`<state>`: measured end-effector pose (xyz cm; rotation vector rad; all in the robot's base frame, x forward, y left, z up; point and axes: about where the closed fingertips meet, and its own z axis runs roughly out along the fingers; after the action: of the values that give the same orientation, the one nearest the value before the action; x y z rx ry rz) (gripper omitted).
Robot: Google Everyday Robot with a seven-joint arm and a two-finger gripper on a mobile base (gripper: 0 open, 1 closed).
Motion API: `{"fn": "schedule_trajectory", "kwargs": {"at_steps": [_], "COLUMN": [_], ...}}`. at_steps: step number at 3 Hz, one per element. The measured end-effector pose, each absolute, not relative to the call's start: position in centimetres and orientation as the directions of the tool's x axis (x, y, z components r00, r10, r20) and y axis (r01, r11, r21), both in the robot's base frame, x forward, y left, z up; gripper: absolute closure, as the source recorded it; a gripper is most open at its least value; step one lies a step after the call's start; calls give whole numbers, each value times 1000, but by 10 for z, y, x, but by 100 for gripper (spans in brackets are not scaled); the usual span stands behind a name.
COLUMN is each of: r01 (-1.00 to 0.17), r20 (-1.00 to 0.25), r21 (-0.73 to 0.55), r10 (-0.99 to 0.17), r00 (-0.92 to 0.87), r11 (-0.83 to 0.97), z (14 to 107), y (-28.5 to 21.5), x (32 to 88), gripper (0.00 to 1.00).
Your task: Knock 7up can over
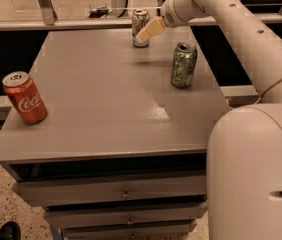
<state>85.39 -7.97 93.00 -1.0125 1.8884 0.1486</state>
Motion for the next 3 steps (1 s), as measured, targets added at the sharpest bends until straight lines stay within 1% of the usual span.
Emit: {"fn": "schedule_trajectory", "kwargs": {"at_steps": [2,3], "r01": [-727,-750], "r20": [-849,-865], "r21": [-217,-195], "r10": [-493,-471], "r00": [-189,-172], "r11": [652,632], "z": [915,912], "y": [-55,-36], "x": [885,895], "gripper": [0,2]}}
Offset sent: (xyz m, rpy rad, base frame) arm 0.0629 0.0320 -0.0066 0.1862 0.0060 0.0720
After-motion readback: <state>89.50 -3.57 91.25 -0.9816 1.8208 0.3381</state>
